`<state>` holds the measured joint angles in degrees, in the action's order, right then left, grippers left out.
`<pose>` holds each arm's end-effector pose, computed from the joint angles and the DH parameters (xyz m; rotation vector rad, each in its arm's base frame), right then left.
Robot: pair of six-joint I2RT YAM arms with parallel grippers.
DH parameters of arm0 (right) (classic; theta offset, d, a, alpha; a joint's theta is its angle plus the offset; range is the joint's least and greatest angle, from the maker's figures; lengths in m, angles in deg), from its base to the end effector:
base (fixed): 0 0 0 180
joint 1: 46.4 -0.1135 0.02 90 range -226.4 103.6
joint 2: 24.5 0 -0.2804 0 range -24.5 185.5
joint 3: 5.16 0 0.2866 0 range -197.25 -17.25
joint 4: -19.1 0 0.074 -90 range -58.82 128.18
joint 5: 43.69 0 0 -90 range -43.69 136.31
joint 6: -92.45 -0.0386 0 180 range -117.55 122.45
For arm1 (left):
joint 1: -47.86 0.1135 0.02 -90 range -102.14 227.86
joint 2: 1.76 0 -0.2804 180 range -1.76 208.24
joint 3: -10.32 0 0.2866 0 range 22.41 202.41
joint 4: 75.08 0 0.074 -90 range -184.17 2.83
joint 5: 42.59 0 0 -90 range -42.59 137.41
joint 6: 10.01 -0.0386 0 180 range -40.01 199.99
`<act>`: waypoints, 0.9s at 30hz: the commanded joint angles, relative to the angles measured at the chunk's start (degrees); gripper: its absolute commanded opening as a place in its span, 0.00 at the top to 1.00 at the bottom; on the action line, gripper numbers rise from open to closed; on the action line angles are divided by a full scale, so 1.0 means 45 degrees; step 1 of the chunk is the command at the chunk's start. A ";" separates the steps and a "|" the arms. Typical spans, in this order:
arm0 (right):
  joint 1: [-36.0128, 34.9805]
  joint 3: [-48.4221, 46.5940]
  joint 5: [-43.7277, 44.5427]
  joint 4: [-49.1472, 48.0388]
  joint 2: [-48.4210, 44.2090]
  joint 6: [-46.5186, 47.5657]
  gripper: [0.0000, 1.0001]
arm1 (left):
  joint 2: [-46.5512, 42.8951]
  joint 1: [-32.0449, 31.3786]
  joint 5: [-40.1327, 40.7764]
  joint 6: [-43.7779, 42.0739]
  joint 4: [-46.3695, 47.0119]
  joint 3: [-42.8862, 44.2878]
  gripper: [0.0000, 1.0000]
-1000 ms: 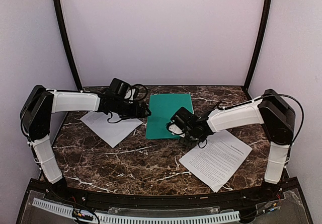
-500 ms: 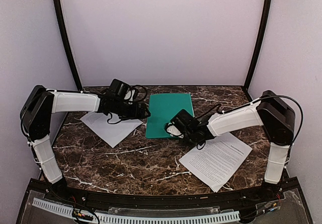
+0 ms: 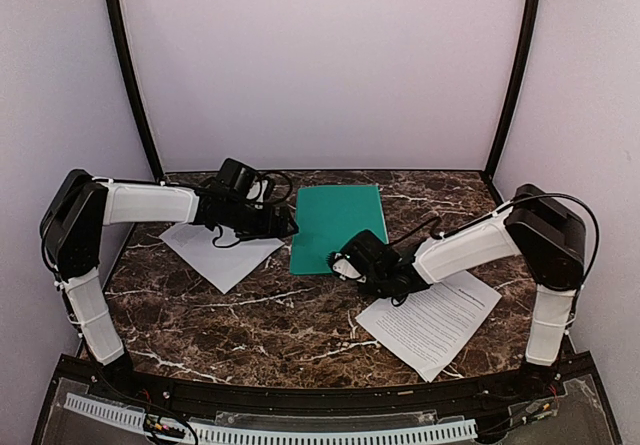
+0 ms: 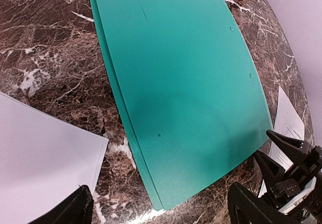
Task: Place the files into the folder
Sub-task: Pick up the folder from the center of the board.
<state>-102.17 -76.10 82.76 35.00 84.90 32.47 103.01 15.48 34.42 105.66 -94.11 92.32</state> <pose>0.2433 0.3168 0.1144 -1.4129 1.8850 -0.5842 0.3661 -0.2424 0.1993 0.2627 2.3907 -0.7604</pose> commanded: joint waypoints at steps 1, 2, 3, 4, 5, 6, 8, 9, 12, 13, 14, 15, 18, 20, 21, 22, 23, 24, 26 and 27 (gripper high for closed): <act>-0.0165 0.0255 0.0454 -0.0789 0.0336 0.0153 0.59 | -0.0270 0.0028 -0.0021 -0.0104 -0.0242 -0.0223 0.07; -0.0166 0.0247 0.0450 -0.0801 0.0336 0.0156 0.59 | -0.0272 0.0028 -0.0027 -0.0100 -0.0222 -0.0233 0.07; -0.0156 0.0243 0.0511 -0.1059 0.0346 0.0188 0.59 | -0.0274 0.0038 -0.0025 -0.0100 -0.0219 -0.0238 0.07; -0.0165 0.0204 0.0542 -0.1216 0.0382 0.0231 0.59 | -0.0274 0.0030 -0.0038 -0.0090 -0.0207 -0.0251 0.07; -0.0166 0.0189 0.0576 -0.1353 0.0435 0.0319 0.59 | -0.0265 0.0029 -0.0040 -0.0085 -0.0192 -0.0256 0.07; -0.0151 0.0163 0.0627 -0.1547 0.0519 0.0384 0.59 | -0.0260 0.0028 -0.0051 -0.0071 -0.0176 -0.0270 0.07; -0.0161 0.0112 0.0763 -0.1913 0.0700 0.0587 0.59 | -0.0241 0.0028 -0.0087 -0.0052 -0.0159 -0.0280 0.07; -0.0165 0.0080 0.0841 -0.2077 0.0809 0.0657 0.59 | -0.0237 0.0028 -0.0107 -0.0043 -0.0158 -0.0271 0.07; -0.0165 -0.0028 0.0953 -0.2492 0.1137 0.0848 0.59 | -0.0236 0.0028 -0.0115 -0.0074 -0.0201 -0.0281 0.07; -0.0166 -0.0064 0.1045 -0.2679 0.1254 0.0922 0.59 | -0.0245 0.0028 -0.0094 -0.0103 -0.0246 -0.0281 0.07; -0.0163 -0.0081 0.1152 -0.2905 0.1362 0.1043 0.60 | -0.0250 0.0028 -0.0088 -0.0120 -0.0250 -0.0281 0.07; -0.0165 -0.0110 0.1297 -0.3114 0.1446 0.1144 0.61 | -0.0254 0.0042 -0.0073 -0.0148 -0.0278 -0.0267 0.07; -0.0144 -0.0197 0.1571 -0.3595 0.1426 0.1313 0.68 | -0.0283 0.0047 -0.0045 -0.0212 -0.0366 -0.0212 0.07; -0.0136 -0.0158 0.1688 -0.3899 0.1251 0.1336 0.74 | -0.0349 0.0047 -0.0011 -0.0257 -0.0398 -0.0190 0.07; -0.0145 -0.0122 0.1762 -0.4059 0.1132 0.1337 0.79 | -0.0380 0.0067 0.0024 -0.0280 -0.0418 -0.0185 0.07; -0.0129 -0.0054 0.1782 -0.4174 0.1007 0.1295 0.83 | -0.0438 0.0067 0.0059 -0.0297 -0.0424 -0.0185 0.07; -0.0107 0.0010 0.1793 -0.4281 0.0794 0.1207 0.87 | -0.0473 0.0091 0.0110 -0.0310 -0.0483 -0.0208 0.07; -0.0107 0.0072 0.1785 -0.4348 0.0618 0.1059 0.91 | -0.0564 0.0099 0.0171 -0.0302 -0.0496 -0.0235 0.07; -0.0069 0.0206 0.1659 -0.4324 0.0230 0.0478 0.96 | -0.0701 0.0171 0.0197 -0.0244 -0.0470 -0.0325 0.06; -0.0041 0.0260 0.1534 -0.4256 0.0018 0.0109 0.98 | -0.0752 0.0220 0.0120 -0.0184 -0.0431 -0.0400 0.06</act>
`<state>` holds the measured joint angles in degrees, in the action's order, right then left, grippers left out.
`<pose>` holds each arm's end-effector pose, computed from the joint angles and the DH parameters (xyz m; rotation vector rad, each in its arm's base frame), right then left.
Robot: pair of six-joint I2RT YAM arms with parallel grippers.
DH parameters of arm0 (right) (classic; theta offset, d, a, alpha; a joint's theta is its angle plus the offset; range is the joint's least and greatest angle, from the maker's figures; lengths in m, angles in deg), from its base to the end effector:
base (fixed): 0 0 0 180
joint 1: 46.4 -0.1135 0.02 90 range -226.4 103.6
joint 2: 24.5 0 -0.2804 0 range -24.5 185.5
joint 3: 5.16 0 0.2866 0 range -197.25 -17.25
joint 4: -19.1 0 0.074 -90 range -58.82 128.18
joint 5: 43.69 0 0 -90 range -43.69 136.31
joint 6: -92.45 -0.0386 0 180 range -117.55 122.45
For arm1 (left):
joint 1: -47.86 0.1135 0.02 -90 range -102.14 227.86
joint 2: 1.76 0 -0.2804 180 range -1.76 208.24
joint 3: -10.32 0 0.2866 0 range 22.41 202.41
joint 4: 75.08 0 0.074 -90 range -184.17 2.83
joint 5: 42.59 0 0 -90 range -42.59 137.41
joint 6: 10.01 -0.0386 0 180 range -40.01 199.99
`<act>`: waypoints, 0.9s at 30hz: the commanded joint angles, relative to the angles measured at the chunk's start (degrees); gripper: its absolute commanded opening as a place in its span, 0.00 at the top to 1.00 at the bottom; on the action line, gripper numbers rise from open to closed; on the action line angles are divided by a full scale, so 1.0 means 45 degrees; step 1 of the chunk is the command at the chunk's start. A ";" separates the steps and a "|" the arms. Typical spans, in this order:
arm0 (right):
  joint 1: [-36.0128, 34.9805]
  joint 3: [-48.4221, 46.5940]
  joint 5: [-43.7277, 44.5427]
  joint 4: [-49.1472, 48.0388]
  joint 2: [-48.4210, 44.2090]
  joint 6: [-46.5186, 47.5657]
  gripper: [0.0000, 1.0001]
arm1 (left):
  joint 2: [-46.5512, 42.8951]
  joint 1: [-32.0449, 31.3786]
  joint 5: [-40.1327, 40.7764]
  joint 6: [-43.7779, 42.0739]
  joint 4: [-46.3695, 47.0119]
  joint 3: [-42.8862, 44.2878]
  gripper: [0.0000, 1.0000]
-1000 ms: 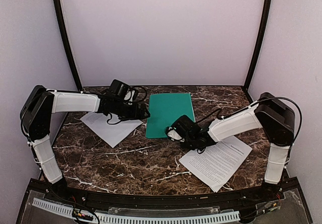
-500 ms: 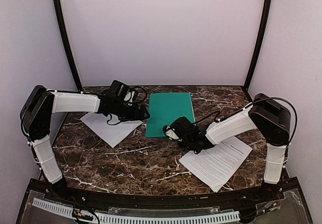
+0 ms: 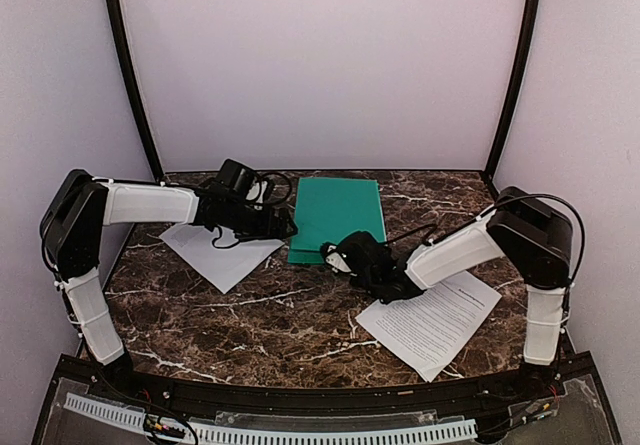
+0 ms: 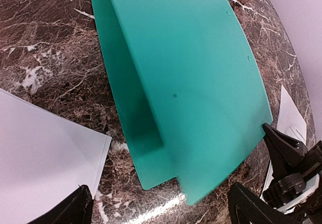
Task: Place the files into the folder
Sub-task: Pick up the folder from the center of the board, then open the folder at the center of the board.
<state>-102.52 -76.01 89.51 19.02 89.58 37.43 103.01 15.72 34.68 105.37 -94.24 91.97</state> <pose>0.2548 0.3321 0.1033 -1.2666 1.7551 -0.6607 0.3661 -0.2400 0.1970 0.2606 2.3971 -0.7480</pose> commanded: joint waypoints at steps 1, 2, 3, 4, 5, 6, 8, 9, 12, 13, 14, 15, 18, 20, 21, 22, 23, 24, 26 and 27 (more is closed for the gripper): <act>0.0075 0.0318 -0.0146 -0.0562 -0.1268 -0.1387 1.00 | -0.0833 0.0232 -0.0079 -0.0079 -0.0318 -0.0361 0.06; 0.0130 0.0384 -0.0320 -0.0389 -0.1501 -0.1773 1.00 | -0.0886 0.0269 -0.0149 0.0022 -0.0272 -0.0429 0.06; 0.0188 0.0458 -0.0440 -0.0315 -0.1723 -0.2146 1.00 | -0.0974 0.0346 -0.0318 0.0071 -0.0154 -0.0472 0.06; 0.0240 0.0543 -0.0569 -0.0260 -0.1954 -0.2476 1.00 | -0.1015 0.0385 -0.0414 0.0191 -0.0073 -0.0574 0.06; 0.0295 0.0652 -0.0705 -0.0182 -0.2195 -0.2839 1.00 | -0.1090 0.0487 -0.0618 0.0338 0.0125 -0.0633 0.06; 0.0363 0.0736 -0.0861 -0.0087 -0.2438 -0.3163 1.00 | -0.1186 0.0543 -0.0730 0.0424 0.0272 -0.0785 0.06; 0.0498 0.0924 -0.1215 0.0069 -0.2901 -0.3921 1.00 | -0.1294 0.0685 -0.1083 0.0698 0.0757 -0.1070 0.06; 0.0557 0.1048 -0.1421 0.0111 -0.3178 -0.4304 1.00 | -0.1322 0.0762 -0.1298 0.0836 0.1080 -0.1226 0.06; 0.0779 0.1425 -0.2205 0.0230 -0.3964 -0.5569 1.00 | -0.1369 0.0861 -0.1661 0.1026 0.1464 -0.1401 0.06; 0.0850 0.1563 -0.2492 0.0223 -0.4233 -0.6002 1.00 | -0.1378 0.0870 -0.1745 0.1035 0.1500 -0.1440 0.06; 0.0935 0.1714 -0.2880 0.0206 -0.4501 -0.6400 1.00 | -0.1371 0.0862 -0.1792 0.1027 0.1507 -0.1447 0.06; 0.1014 0.1865 -0.3123 0.0181 -0.4745 -0.6833 1.00 | -0.1379 0.0870 -0.1842 0.1006 0.1687 -0.1442 0.06; 0.1220 0.2439 -0.3920 -0.0076 -0.5708 -0.7890 1.00 | -0.1383 0.0873 -0.1841 0.0907 0.1835 -0.1398 0.06; 0.1360 0.2771 -0.4314 -0.0212 -0.6294 -0.8728 1.00 | -0.1382 0.0873 -0.1839 0.0844 0.1819 -0.1393 0.06; 0.1458 0.2917 -0.4620 -0.0252 -0.6590 -0.9077 1.00 | -0.1375 0.0873 -0.1824 0.0804 0.1809 -0.1380 0.06; 0.1573 0.3077 -0.4927 -0.0274 -0.6910 -0.9453 1.00 | -0.1380 0.0873 -0.1822 0.0775 0.1807 -0.1378 0.06; 0.1699 0.3239 -0.5307 -0.0342 -0.7238 -0.9829 1.00 | -0.1374 0.0873 -0.1795 0.0704 0.1801 -0.1366 0.06; 0.1861 0.3428 -0.5646 -0.0429 -0.7541 -1.0196 1.00 | -0.1394 0.0873 -0.1764 0.0656 0.1819 -0.1361 0.06; 0.2145 0.3757 -0.6277 -0.0465 -0.8096 -1.0986 1.00 | -0.1418 0.0873 -0.1705 0.0512 0.1785 -0.1364 0.07; 0.2322 0.3907 -0.6565 -0.0447 -0.8373 -1.1398 1.00 | -0.1449 0.0873 -0.1684 0.0369 0.1776 -0.1348 0.07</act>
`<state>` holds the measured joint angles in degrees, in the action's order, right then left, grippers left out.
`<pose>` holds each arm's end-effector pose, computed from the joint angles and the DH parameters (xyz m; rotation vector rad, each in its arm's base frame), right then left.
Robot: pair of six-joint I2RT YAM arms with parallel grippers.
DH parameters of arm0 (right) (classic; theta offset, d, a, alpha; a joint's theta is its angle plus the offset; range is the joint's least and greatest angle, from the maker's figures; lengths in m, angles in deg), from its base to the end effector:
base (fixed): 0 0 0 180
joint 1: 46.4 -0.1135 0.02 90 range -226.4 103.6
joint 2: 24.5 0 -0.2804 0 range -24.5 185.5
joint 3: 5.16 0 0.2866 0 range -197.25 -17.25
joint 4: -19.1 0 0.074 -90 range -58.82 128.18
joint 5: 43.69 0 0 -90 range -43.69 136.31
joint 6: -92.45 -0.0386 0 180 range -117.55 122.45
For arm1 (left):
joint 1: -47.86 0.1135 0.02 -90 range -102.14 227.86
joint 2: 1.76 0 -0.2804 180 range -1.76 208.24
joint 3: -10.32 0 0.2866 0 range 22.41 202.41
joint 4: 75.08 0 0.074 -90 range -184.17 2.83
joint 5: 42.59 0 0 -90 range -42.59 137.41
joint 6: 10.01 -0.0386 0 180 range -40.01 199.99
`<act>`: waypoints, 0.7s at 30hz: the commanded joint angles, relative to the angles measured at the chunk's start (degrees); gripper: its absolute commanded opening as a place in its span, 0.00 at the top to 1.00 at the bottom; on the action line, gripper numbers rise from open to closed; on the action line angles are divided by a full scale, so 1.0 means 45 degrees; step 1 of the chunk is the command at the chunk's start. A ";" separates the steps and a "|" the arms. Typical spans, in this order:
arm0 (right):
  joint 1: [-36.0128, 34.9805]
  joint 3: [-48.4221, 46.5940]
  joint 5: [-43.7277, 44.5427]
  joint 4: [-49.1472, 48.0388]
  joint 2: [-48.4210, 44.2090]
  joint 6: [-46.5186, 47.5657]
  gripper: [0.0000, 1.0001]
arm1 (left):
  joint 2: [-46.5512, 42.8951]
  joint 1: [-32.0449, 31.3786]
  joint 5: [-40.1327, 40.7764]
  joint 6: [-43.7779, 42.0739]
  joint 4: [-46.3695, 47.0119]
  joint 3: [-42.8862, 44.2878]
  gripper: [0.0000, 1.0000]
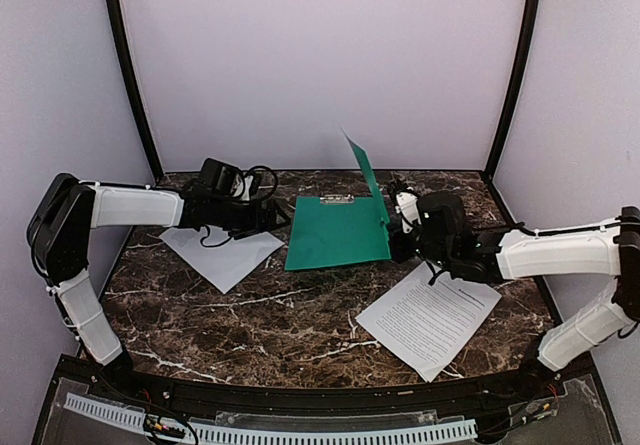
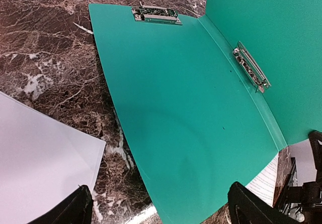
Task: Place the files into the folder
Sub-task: Open the folder at the center of the board.
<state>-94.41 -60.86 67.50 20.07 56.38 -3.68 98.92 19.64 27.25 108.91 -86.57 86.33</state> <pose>0.2336 0.2387 0.2199 -0.4942 1.9398 0.2326 0.3650 -0.2110 0.2044 0.1945 2.3122 -0.9220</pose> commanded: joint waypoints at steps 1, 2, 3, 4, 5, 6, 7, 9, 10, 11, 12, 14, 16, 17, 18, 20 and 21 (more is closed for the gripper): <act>0.0679 0.0694 -0.1952 -0.0675 -0.1271 -0.2689 1.00 | -0.0559 0.0003 0.0056 -0.0531 0.0069 -0.0116 0.07; 0.0812 0.0855 -0.2128 -0.0643 -0.1526 -0.3114 1.00 | -0.0612 0.0003 0.0101 -0.0599 0.0075 -0.0109 0.07; 0.0926 0.0997 -0.2250 -0.0590 -0.1775 -0.3523 1.00 | -0.0643 -0.0006 0.0173 -0.0723 0.0085 -0.0105 0.07; 0.1028 0.1093 -0.2362 -0.0476 -0.1967 -0.3999 1.00 | -0.0687 -0.0011 0.0198 -0.0773 0.0093 -0.0114 0.07; 0.1097 0.1137 -0.2348 -0.0230 -0.2123 -0.4515 1.00 | -0.0691 -0.0025 0.0241 -0.0849 0.0128 -0.0120 0.07; 0.1162 0.1182 -0.2358 -0.0014 -0.2255 -0.5080 1.00 | -0.0698 -0.0030 0.0251 -0.0875 0.0154 -0.0112 0.07; 0.1216 0.1194 -0.2303 0.0218 -0.2354 -0.5659 1.00 | -0.0696 -0.0059 0.0269 -0.0895 0.0182 -0.0120 0.08; 0.1304 0.1117 -0.2189 0.0877 -0.2436 -0.6907 1.00 | -0.0658 -0.0107 0.0263 -0.0900 0.0245 -0.0108 0.08; 0.1344 0.1059 -0.2128 0.1211 -0.2448 -0.7462 1.00 | -0.0627 -0.0130 0.0262 -0.0901 0.0251 -0.0096 0.08; 0.1388 0.1052 -0.2057 0.1441 -0.2471 -0.8024 1.00 | -0.0612 -0.0196 0.0252 -0.0916 0.0256 -0.0047 0.08; 0.1405 0.1110 -0.2070 0.1528 -0.2515 -0.8512 1.00 | -0.0562 -0.0233 0.0238 -0.0928 0.0247 -0.0017 0.09; 0.1449 0.1352 -0.2097 0.1603 -0.2651 -0.9591 1.00 | -0.0480 -0.0358 0.0198 -0.0997 0.0239 0.0076 0.09; 0.1450 0.1577 -0.2131 0.1591 -0.2792 -1.0514 1.00 | -0.0394 -0.0479 0.0122 -0.1089 0.0211 0.0164 0.09; 0.1450 0.1700 -0.2104 0.1559 -0.2902 -1.0884 1.00 | -0.0349 -0.0552 0.0041 -0.1109 0.0187 0.0222 0.09; 0.1460 0.1867 -0.2032 0.1472 -0.3045 -1.1142 1.00 | -0.0296 -0.0587 0.0005 -0.1112 0.0163 0.0245 0.09; 0.1450 0.2221 -0.1868 0.1324 -0.3413 -1.1661 1.00 | -0.0205 -0.0676 -0.0115 -0.1076 0.0096 0.0255 0.09; 0.1450 0.2391 -0.1698 0.1323 -0.3651 -1.1984 1.00 | -0.0186 -0.0733 -0.0151 -0.1013 0.0095 0.0216 0.09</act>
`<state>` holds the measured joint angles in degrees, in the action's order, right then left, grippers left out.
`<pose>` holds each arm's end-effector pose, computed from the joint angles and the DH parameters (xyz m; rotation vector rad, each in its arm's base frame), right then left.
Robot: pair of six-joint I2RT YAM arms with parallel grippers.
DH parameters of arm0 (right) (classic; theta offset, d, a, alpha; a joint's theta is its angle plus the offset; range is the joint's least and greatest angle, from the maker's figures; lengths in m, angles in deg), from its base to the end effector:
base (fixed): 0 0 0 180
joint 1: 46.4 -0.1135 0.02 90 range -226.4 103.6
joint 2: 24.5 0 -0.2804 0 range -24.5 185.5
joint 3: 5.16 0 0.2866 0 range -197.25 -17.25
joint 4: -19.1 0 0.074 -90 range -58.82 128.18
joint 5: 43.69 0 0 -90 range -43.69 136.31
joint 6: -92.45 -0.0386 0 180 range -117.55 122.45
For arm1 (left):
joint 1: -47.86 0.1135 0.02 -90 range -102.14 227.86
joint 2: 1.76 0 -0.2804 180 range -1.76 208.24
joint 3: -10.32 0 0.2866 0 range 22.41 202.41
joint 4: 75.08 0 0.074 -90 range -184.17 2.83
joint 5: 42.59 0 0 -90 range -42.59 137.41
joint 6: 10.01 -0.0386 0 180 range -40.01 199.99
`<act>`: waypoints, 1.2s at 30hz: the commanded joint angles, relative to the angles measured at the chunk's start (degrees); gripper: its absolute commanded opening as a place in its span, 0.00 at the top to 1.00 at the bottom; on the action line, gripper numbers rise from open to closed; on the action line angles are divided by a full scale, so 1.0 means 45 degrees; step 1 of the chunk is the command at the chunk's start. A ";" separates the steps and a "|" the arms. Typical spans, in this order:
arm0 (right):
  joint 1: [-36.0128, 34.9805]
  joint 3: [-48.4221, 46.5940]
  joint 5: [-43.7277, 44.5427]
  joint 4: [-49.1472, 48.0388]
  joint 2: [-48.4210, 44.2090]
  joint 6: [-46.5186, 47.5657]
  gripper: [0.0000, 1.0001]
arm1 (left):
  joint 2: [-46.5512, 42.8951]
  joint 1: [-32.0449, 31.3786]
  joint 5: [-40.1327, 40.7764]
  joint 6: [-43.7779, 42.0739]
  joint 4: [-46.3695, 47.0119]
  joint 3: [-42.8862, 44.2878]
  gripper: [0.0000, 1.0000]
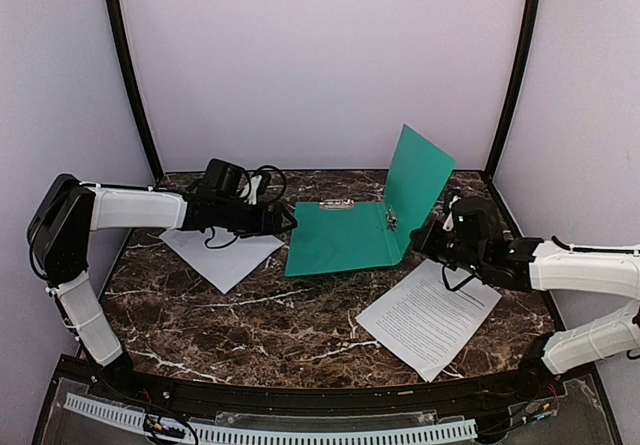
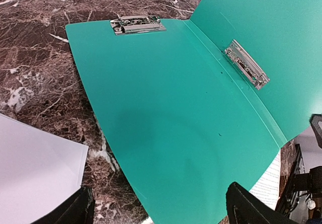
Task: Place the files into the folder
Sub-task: Open the folder at the center of the board.
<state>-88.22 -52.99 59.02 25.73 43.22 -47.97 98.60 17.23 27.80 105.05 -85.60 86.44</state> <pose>0.2166 0.1824 0.2256 0.3030 2.0918 0.7774 0.3569 -0.2264 0.2087 0.3167 2.2670 -0.9055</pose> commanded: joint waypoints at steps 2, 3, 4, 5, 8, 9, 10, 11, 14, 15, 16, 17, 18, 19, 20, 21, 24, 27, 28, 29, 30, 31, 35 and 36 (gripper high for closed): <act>0.0066 0.0940 0.0503 0.0111 -0.1185 -0.2650 1.00 | -0.0038 -0.0287 -0.0346 -0.0065 -0.0018 0.0083 0.09; 0.0075 0.1045 0.0655 0.0225 -0.1410 -0.2953 1.00 | 0.0003 -0.0324 -0.0372 -0.0053 0.0003 0.0043 0.09; 0.0078 0.1115 0.0799 0.0302 -0.1609 -0.3125 1.00 | 0.0067 -0.0405 -0.0379 -0.0044 -0.0006 0.0046 0.09; 0.0080 0.1153 0.0963 0.0548 -0.1783 -0.3349 1.00 | 0.0113 -0.0479 -0.0356 -0.0033 -0.0067 0.0072 0.09; 0.0077 0.1371 0.1473 0.1011 -0.2243 -0.3968 1.00 | 0.0259 -0.0559 -0.0266 0.0165 -0.0241 0.0068 0.09; 0.0075 0.1480 0.1595 0.1150 -0.2422 -0.4229 1.00 | 0.0307 -0.0566 -0.0254 0.0337 -0.0438 0.0053 0.09; 0.0078 0.1630 0.1698 0.1170 -0.2528 -0.4540 1.00 | 0.0416 -0.0571 -0.0281 0.0431 -0.0568 0.0051 0.08; 0.0085 0.1813 0.1759 0.1172 -0.2664 -0.4793 1.00 | 0.0464 -0.0565 -0.0419 0.0673 -0.0710 0.0010 0.08; 0.0074 0.2175 0.1915 0.1329 -0.2905 -0.5398 1.00 | 0.0719 -0.0575 -0.0992 0.1309 -0.0524 -0.0176 0.07; 0.0080 0.2250 0.1965 0.1497 -0.2943 -0.5540 1.00 | 0.0771 -0.0575 -0.1290 0.1629 -0.0435 -0.0291 0.07; 0.0081 0.2303 0.1998 0.1521 -0.2982 -0.5617 1.00 | 0.0845 -0.0576 -0.1395 0.1761 -0.0421 -0.0346 0.07; 0.0076 0.2341 0.2017 0.1551 -0.3011 -0.5710 1.00 | 0.0873 -0.0576 -0.1586 0.2030 -0.0082 -0.0460 0.07; 0.0083 0.2380 0.2053 0.1562 -0.3049 -0.5772 1.00 | 0.0939 -0.0585 -0.1680 0.2176 0.0039 -0.0528 0.06; 0.0076 0.2423 0.2072 0.1563 -0.3074 -0.5824 1.00 | 0.0979 -0.0583 -0.1882 0.2495 0.0277 -0.0643 0.06; 0.0078 0.2449 0.2094 0.1563 -0.3111 -0.5842 1.00 | 0.1116 -0.0589 -0.2162 0.2663 0.0385 -0.0688 0.06; 0.0076 0.2455 0.2102 0.1563 -0.3137 -0.5857 1.00 | 0.1195 -0.0594 -0.2310 0.2988 0.0578 -0.0770 0.06; 0.0093 0.2402 0.2105 0.1612 -0.3162 -0.5860 1.00 | 0.1510 -0.0638 -0.2678 0.3566 0.0976 -0.1136 0.05; 0.0075 0.2323 0.2117 0.1641 -0.3174 -0.5833 1.00 | 0.1676 -0.0741 -0.2860 0.4055 0.1412 -0.1406 0.05; 0.0080 0.2305 0.2117 0.1641 -0.3189 -0.5831 1.00 | 0.1709 -0.0773 -0.2983 0.4175 0.1704 -0.1565 0.05; 0.0078 0.2300 0.2122 0.1654 -0.3194 -0.5819 1.00 | 0.1792 -0.0801 -0.3042 0.4416 0.1860 -0.1627 0.05; 0.0076 0.2299 0.2135 0.1648 -0.3211 -0.5810 1.00 | 0.1855 -0.0857 -0.3175 0.4541 0.2128 -0.1699 0.05; 0.0075 0.2299 0.2131 0.1664 -0.3221 -0.5814 1.00 | 0.1985 -0.0882 -0.3246 0.4757 0.2248 -0.1724 0.05; 0.0076 0.2334 0.2087 0.1658 -0.3248 -0.5832 1.00 | 0.2366 -0.1066 -0.3648 0.5584 0.3328 -0.1865 0.08; 0.0080 0.2347 0.2096 0.1661 -0.3272 -0.5839 1.00 | 0.2444 -0.1157 -0.3756 0.5813 0.3618 -0.1851 0.09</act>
<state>-88.22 -42.39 67.20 33.86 29.47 -73.43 107.36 13.30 13.63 126.20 -74.26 79.40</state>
